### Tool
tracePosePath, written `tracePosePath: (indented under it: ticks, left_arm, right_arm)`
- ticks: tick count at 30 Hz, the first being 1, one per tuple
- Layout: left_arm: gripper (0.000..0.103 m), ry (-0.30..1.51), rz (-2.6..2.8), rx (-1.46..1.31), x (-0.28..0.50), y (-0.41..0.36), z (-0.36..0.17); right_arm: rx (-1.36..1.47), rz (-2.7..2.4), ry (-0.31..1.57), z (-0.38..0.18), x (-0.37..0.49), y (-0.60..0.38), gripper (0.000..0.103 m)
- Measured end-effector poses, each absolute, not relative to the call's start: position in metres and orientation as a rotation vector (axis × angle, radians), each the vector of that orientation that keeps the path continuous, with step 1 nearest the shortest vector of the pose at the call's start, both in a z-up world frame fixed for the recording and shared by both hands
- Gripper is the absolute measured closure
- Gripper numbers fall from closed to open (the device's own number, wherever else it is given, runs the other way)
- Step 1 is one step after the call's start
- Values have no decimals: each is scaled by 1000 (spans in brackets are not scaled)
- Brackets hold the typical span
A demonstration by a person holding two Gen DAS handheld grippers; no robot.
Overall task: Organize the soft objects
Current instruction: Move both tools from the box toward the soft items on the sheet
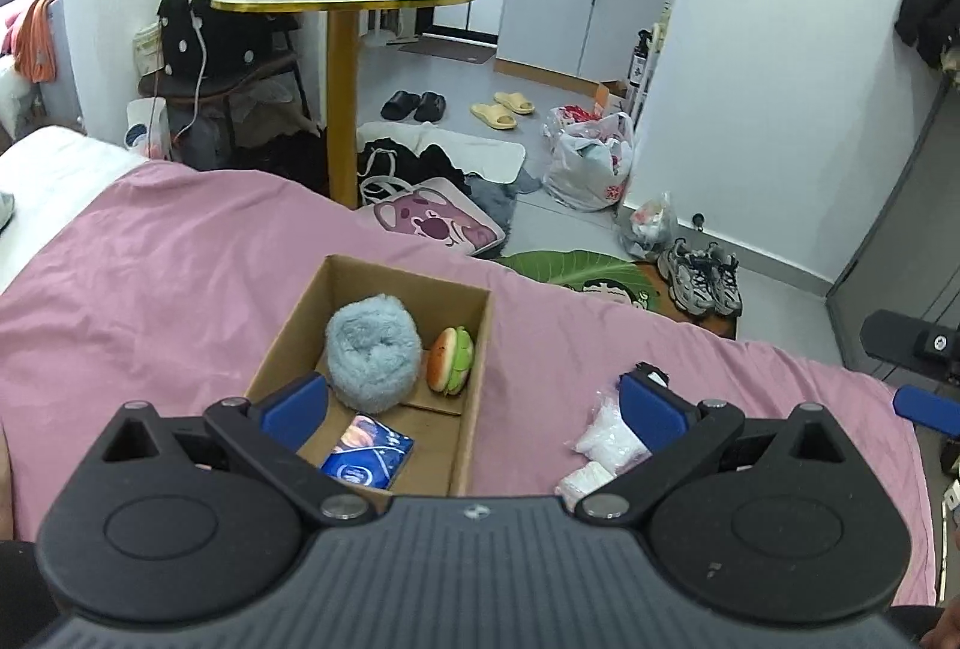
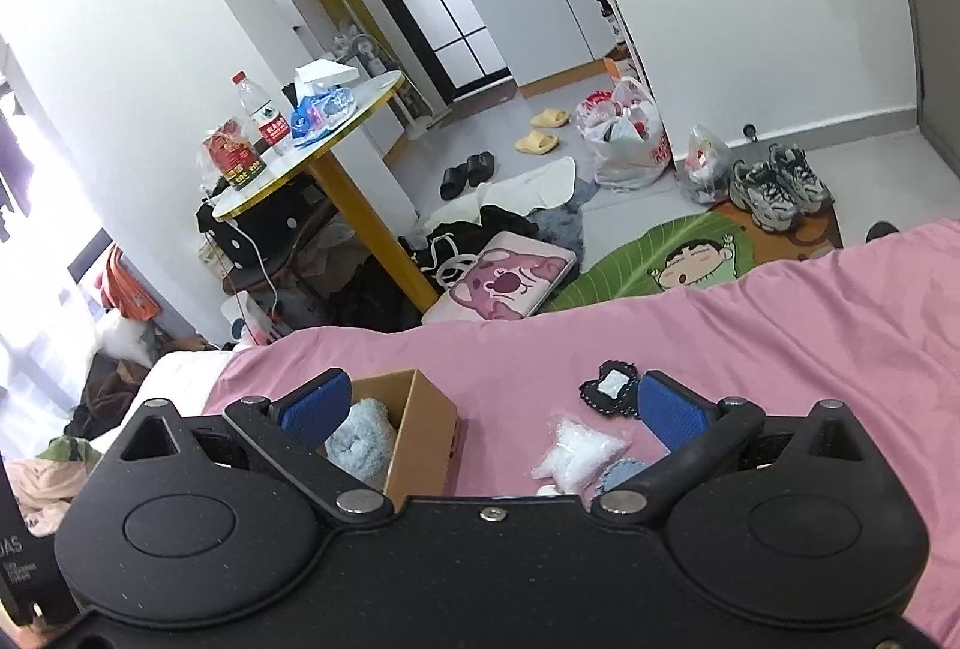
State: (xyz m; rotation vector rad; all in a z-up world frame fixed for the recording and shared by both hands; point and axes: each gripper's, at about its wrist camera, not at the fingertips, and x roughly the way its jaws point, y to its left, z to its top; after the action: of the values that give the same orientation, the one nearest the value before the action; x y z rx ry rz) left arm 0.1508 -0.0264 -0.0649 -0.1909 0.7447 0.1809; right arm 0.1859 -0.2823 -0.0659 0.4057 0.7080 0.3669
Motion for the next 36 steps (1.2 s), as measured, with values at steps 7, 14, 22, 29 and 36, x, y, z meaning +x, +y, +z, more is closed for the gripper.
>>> tracePosePath:
  ticks: [7, 14, 22, 29, 36]
  left_arm:
    - [1, 782, 168, -173, 142, -48, -64]
    - [1, 809, 185, -161, 138, -65, -67]
    - [1, 817, 220, -168, 143, -78, -79]
    - [3, 857, 201, -182, 155, -88, -99]
    - [12, 905, 200, -226, 172, -92, -123]
  right_arm:
    - [379, 326, 740, -66, 181, -300, 0]
    - [340, 328, 801, -73, 182, -313, 0]
    - [369, 346, 895, -92, 188, -323, 0]
    - [446, 339, 971, -123, 199, -320, 1]
    - [589, 314, 1020, -153, 211, -321, 10]
